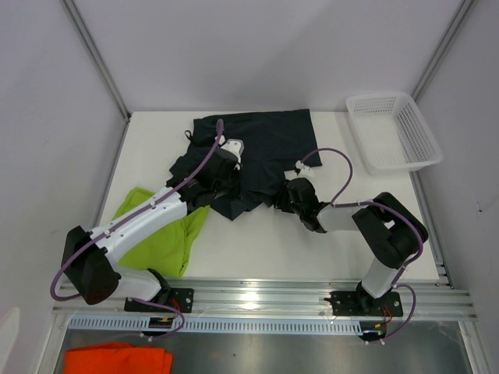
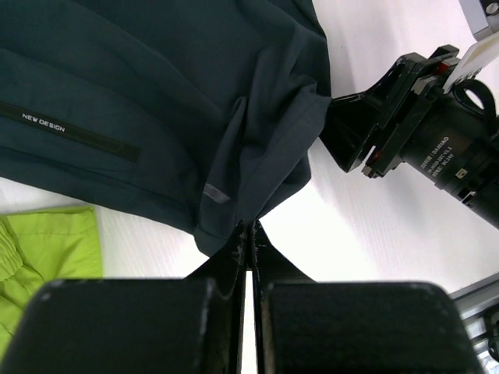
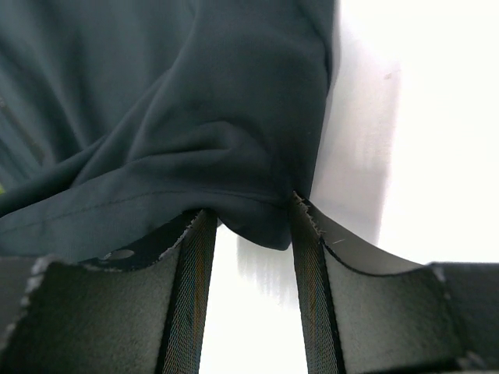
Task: Fold and stack the shorts
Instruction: Flatten the shorts out, then fold the shorts
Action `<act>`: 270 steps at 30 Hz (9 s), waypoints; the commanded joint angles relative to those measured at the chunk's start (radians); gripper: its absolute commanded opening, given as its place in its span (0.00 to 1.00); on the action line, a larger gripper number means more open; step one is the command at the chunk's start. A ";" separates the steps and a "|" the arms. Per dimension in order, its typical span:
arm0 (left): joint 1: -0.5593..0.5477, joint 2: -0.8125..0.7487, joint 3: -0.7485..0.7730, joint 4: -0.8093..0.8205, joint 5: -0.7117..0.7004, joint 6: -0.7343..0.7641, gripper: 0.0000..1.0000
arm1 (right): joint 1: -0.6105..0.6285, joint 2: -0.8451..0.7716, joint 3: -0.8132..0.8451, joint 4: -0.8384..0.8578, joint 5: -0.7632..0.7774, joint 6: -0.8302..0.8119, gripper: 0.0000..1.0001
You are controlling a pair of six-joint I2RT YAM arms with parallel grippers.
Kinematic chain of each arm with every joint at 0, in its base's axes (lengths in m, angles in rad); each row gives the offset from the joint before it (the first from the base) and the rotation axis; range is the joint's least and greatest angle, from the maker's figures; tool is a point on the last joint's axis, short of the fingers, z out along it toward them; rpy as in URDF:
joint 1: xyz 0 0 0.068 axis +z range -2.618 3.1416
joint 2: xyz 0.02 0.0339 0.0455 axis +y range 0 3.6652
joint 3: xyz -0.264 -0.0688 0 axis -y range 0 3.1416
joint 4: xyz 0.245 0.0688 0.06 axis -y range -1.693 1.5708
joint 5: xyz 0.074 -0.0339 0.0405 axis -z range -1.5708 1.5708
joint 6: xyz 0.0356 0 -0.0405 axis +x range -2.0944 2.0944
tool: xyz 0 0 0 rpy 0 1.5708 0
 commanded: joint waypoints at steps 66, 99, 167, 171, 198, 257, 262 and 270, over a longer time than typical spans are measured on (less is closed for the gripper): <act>-0.485 0.351 -0.123 0.418 0.038 -0.232 0.00 | -0.459 0.074 0.361 -0.523 -0.200 -0.275 0.61; -0.150 0.007 0.004 0.121 0.126 -0.137 0.58 | -0.616 -0.389 0.028 -0.591 -0.404 -0.128 0.67; 0.665 -0.321 -0.432 0.211 0.304 -0.211 0.77 | 0.067 -0.736 -0.199 -1.102 0.306 1.047 0.00; 0.662 -0.261 -0.464 0.268 0.357 -0.243 0.76 | 0.035 -0.763 -0.210 -1.100 0.303 1.003 0.00; 0.610 0.124 -0.498 0.639 0.302 -0.384 0.50 | 0.036 -0.707 -0.242 -1.013 0.239 0.975 0.00; 0.552 0.026 -0.067 -0.073 0.247 -0.459 0.00 | -0.333 -0.632 0.339 -0.855 -0.080 0.024 0.00; 0.602 0.087 -0.011 -0.021 0.299 -0.539 0.00 | -0.491 -0.417 0.442 -0.726 -0.315 -0.022 0.00; 0.691 0.216 0.067 0.036 0.359 -0.610 0.00 | -0.540 -0.112 0.741 -0.652 -0.455 -0.037 0.00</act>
